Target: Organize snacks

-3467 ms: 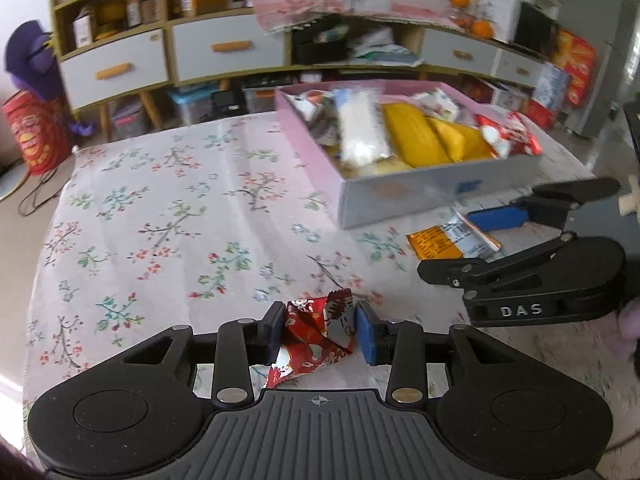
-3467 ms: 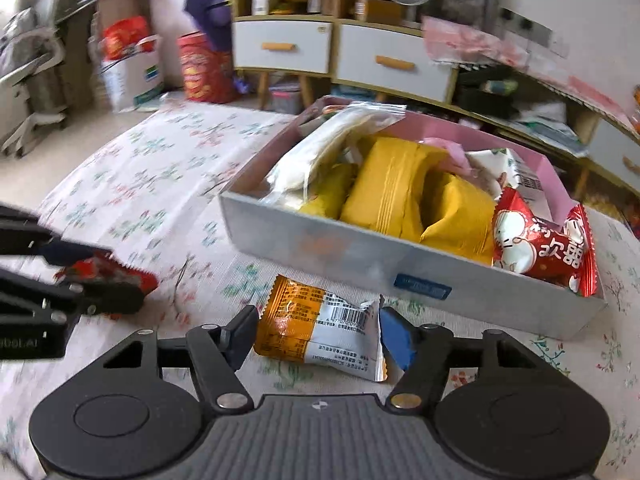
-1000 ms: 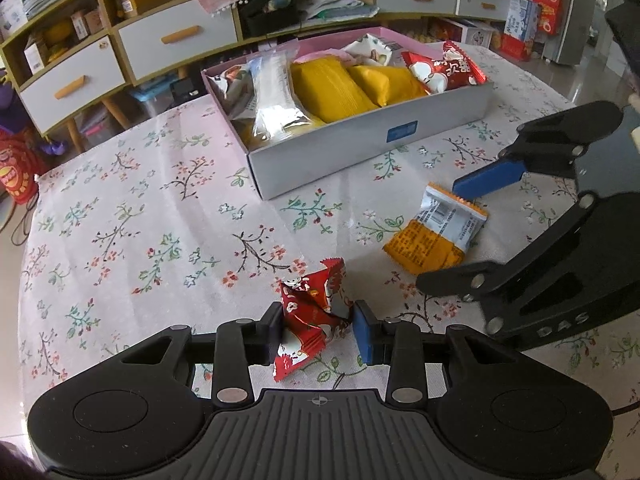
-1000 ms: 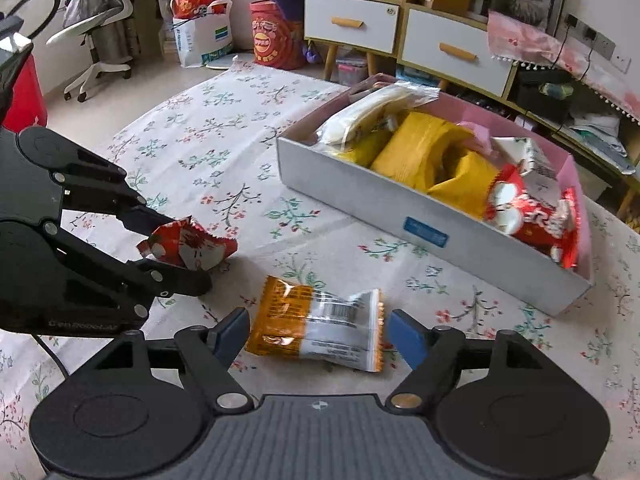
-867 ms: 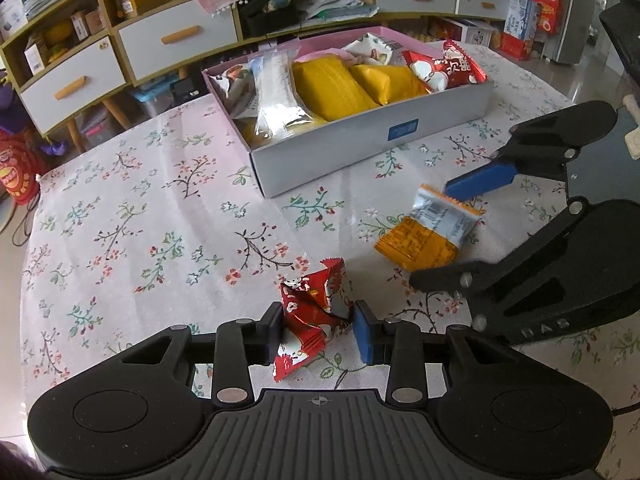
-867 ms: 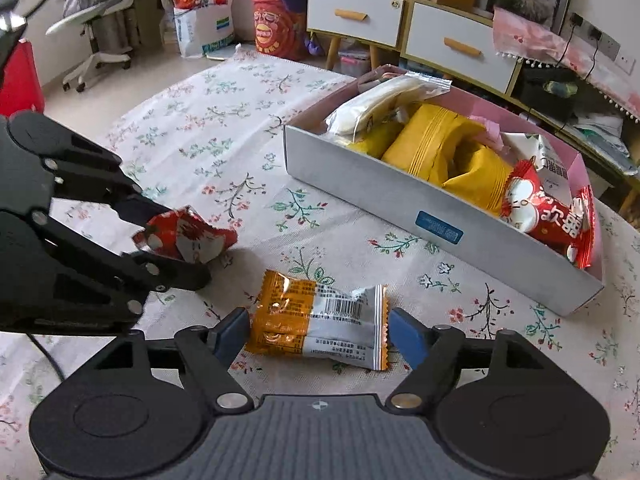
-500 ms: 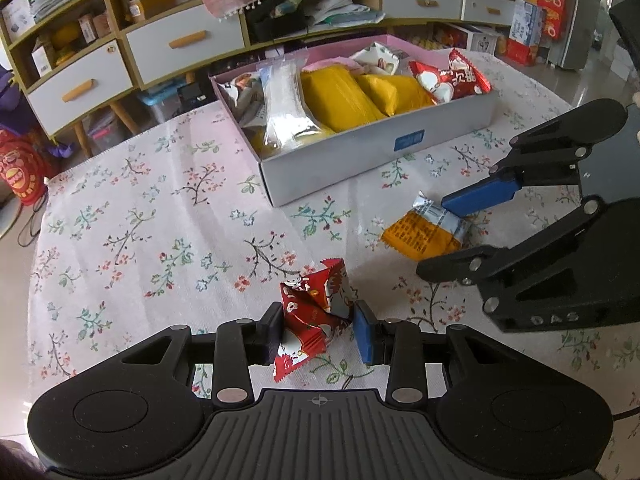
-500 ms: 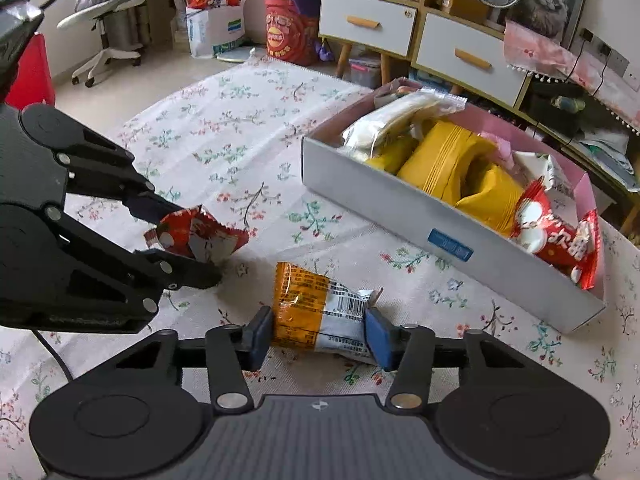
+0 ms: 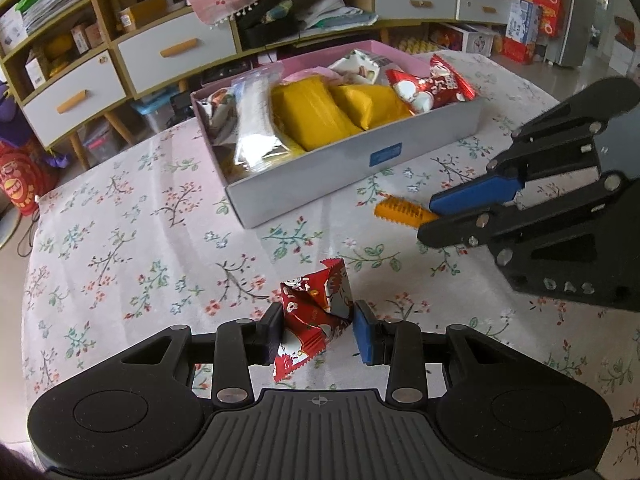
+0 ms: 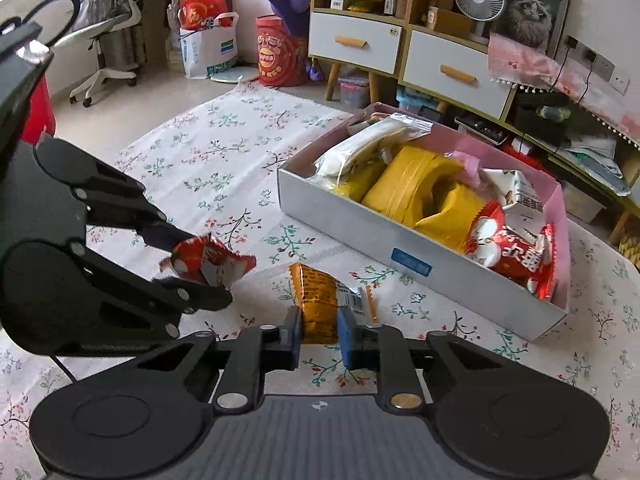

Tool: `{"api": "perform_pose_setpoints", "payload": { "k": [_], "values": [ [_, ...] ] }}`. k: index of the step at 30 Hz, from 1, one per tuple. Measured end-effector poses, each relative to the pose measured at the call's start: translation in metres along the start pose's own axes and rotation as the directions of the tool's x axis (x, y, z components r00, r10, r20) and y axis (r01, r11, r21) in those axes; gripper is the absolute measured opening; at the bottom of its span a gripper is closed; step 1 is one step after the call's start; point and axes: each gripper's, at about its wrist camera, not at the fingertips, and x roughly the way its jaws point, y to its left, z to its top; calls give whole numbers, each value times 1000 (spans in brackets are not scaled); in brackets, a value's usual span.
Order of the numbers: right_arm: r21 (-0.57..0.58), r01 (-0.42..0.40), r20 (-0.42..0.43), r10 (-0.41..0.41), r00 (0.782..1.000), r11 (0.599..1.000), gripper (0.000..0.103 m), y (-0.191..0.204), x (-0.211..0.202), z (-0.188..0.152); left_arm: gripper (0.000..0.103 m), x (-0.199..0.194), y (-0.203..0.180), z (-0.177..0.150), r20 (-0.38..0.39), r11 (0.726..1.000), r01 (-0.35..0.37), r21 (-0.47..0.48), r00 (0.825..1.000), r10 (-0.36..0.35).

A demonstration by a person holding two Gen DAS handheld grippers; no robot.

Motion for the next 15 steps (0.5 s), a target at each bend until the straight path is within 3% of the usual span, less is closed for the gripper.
{"api": "perform_pose_setpoints", "payload": {
  "k": [15],
  "values": [
    [55,82,16,-83,996,995,0,-28,-15,-2,34,2,-15,6,3,1000,-11,16,1000,11]
  ]
}}
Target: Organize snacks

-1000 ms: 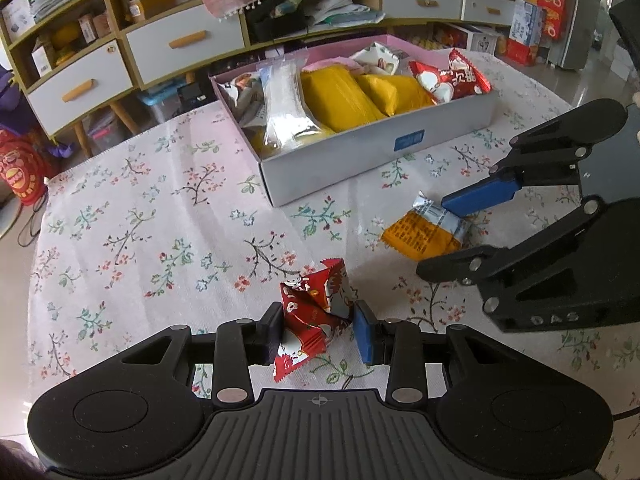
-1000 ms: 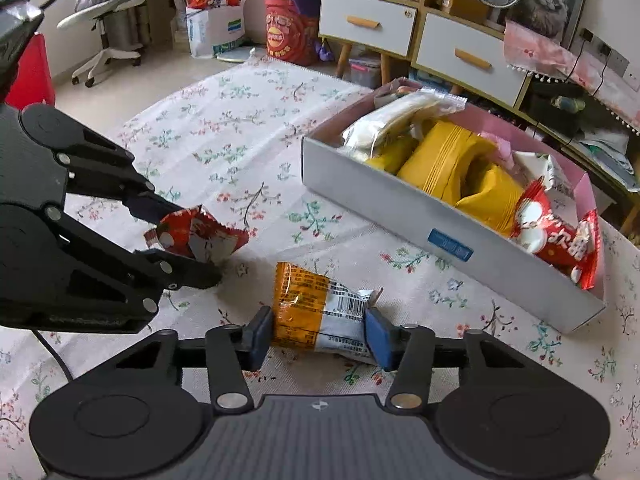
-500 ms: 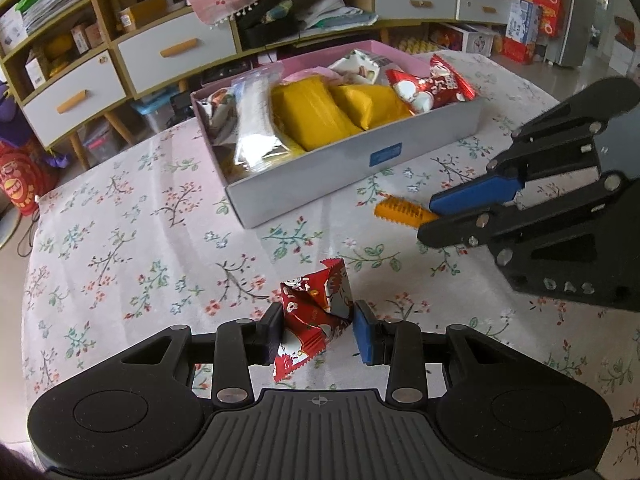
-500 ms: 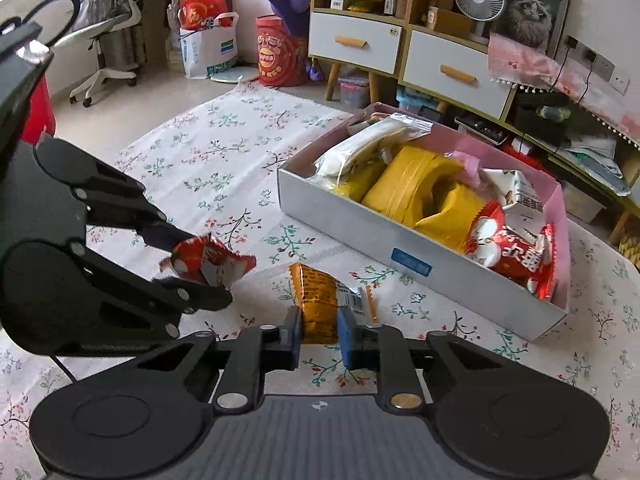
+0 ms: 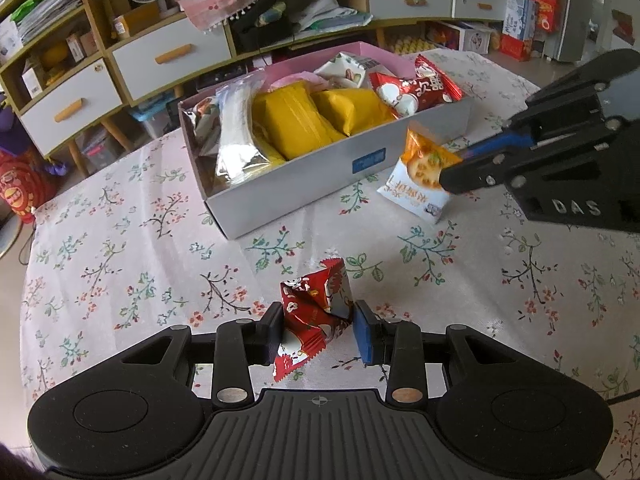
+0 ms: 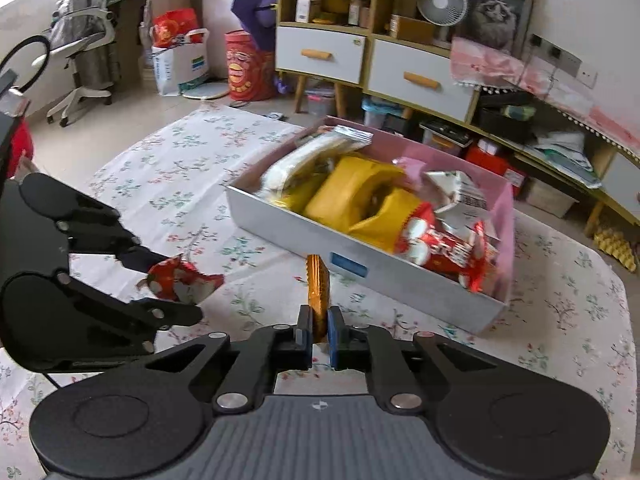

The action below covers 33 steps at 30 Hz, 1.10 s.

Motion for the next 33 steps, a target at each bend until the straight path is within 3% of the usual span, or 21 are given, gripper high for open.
{"api": "perform_pose_setpoints", "payload": {
  "k": [12,20,28,30,33],
  "values": [
    [67,-2,2,2,1000,998,0,-7,15,7,34,1,3,4,10,1000,-10,-21,1000,11],
    [113,-46,82,37,996,993,0,-19,-15,24,34,-18,11,27,93,999,-32,-41,995,35],
    [206,-52,170,17,985,977,0,-49,-33,40,34,-16,7,59,143,999,-29,-23,989,32],
    [232,-55,161,18,987,971,0,-56,-33,40,34,-14,9,59,144,999,-17,-42,989,22],
    [266,-88,74,71,995,960,0,-59,-19,33,34,-9,7,48,111,1000,-2,-27,994,5]
  ]
}}
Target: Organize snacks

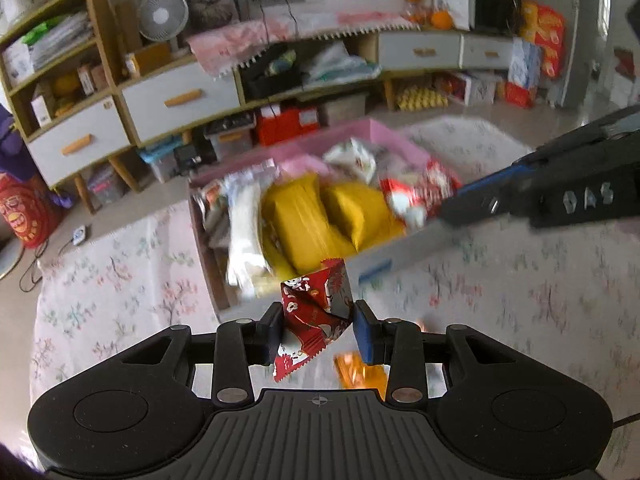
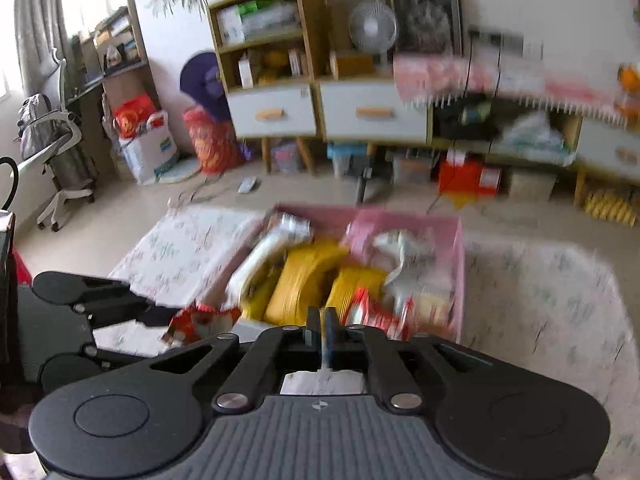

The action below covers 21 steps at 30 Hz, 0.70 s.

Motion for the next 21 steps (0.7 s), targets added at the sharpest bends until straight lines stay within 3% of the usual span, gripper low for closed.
{"api": "perform_pose_setpoints", "payload": {
  "k": [3,6,8,10,14,18,21],
  "values": [
    [-28,-15,-75,13,997,999,25,5,18,-14,34,2,2,-7,-43,999,-31,24,999,32],
    [-108,-49,-149,33,988,993,28,19,34,-25,34,1,11,-15,-72,1000,-11,-9,997,11],
    [-163,-80,-170,52,984,983,36,30,40,-31,34,2,14,-22,-95,1000,-13,-2,995,13],
    [-225,-103,-176,63,982,969,52,40,44,-35,34,3,15,-28,-116,1000,-18,8,993,19],
    [-304,-153,-210,90,973,940,55,52,54,-40,34,6,21,-44,-155,1000,-12,16,988,15],
    [-389,-148,-230,60,971,909,62,61,69,-45,34,7,24,-55,-183,999,-14,39,983,20],
    [-420,-156,-258,47,965,894,62,62,76,-51,34,6,28,-60,-188,999,-9,31,982,15]
  ]
}}
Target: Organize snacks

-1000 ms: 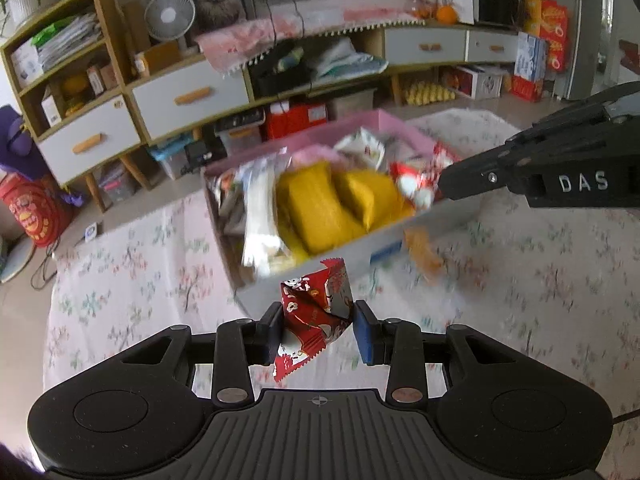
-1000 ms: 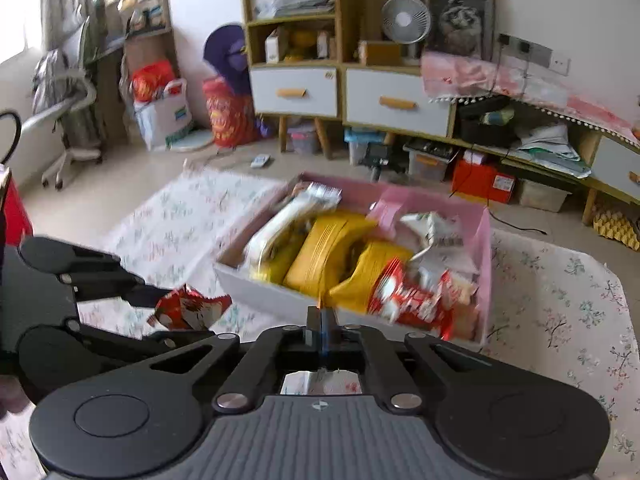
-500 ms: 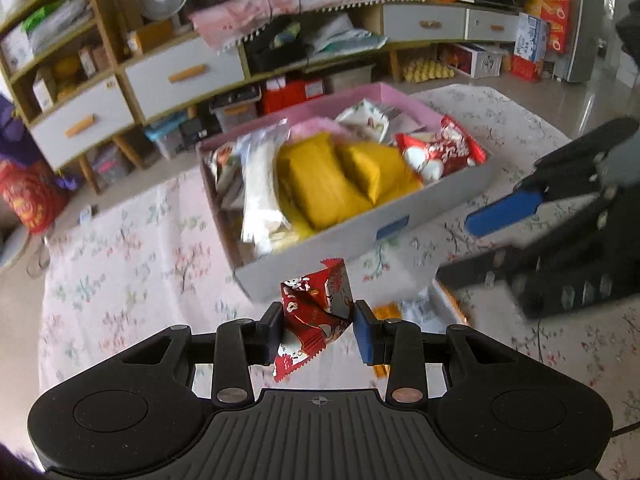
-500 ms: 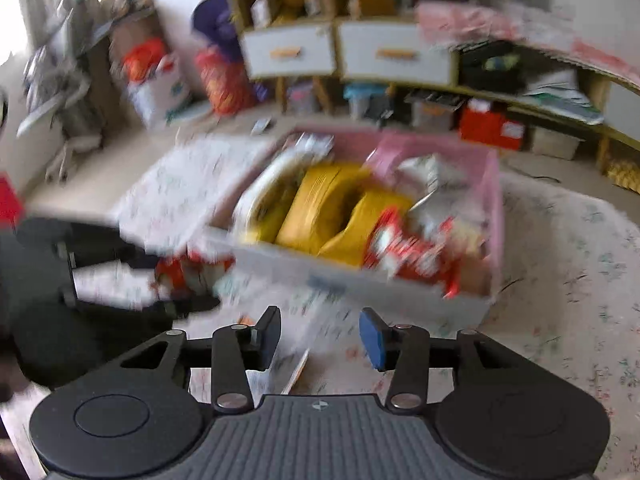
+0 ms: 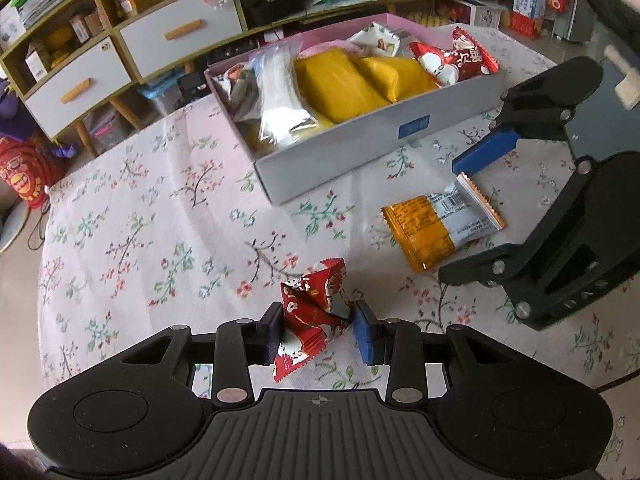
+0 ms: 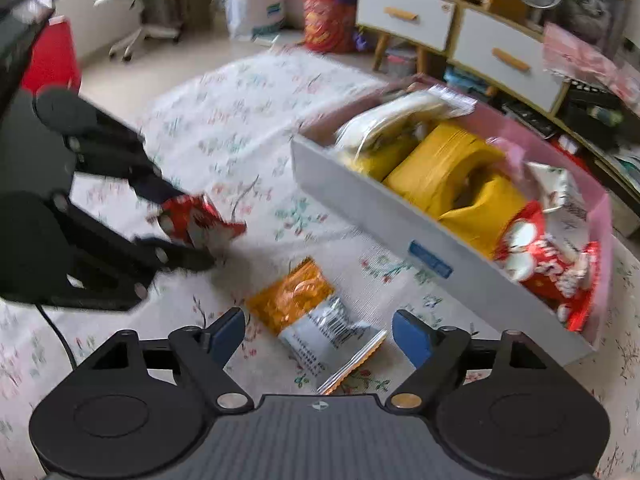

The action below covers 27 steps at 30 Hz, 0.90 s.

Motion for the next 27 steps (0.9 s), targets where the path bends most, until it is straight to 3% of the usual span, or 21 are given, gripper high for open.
{"api": "perform_pose_setpoints", "payload": {
  "k": [5,8,10,18,27],
  "values": [
    [8,29,23,-30,999,1000,56,0,5,-1,34,-2,7,-4,1,1000,14,-21,1000,-14],
    [9,33,41,-34,999,999,43,1,4,-1,34,-2,6,-5,-1,1000,14,-21,1000,-14],
    [4,20,43,-20,999,1000,21,3,5,0,34,-2,5,-5,-3,1000,14,-16,1000,-14],
    [-14,3,46,-2,999,1000,20,12,-4,1,34,-7,3,-4,23,1000,8,-13,1000,-7],
    [73,62,161,-74,984,995,20,-16,-49,2,34,-16,3,14,84,998,-13,-62,996,18]
  ]
}}
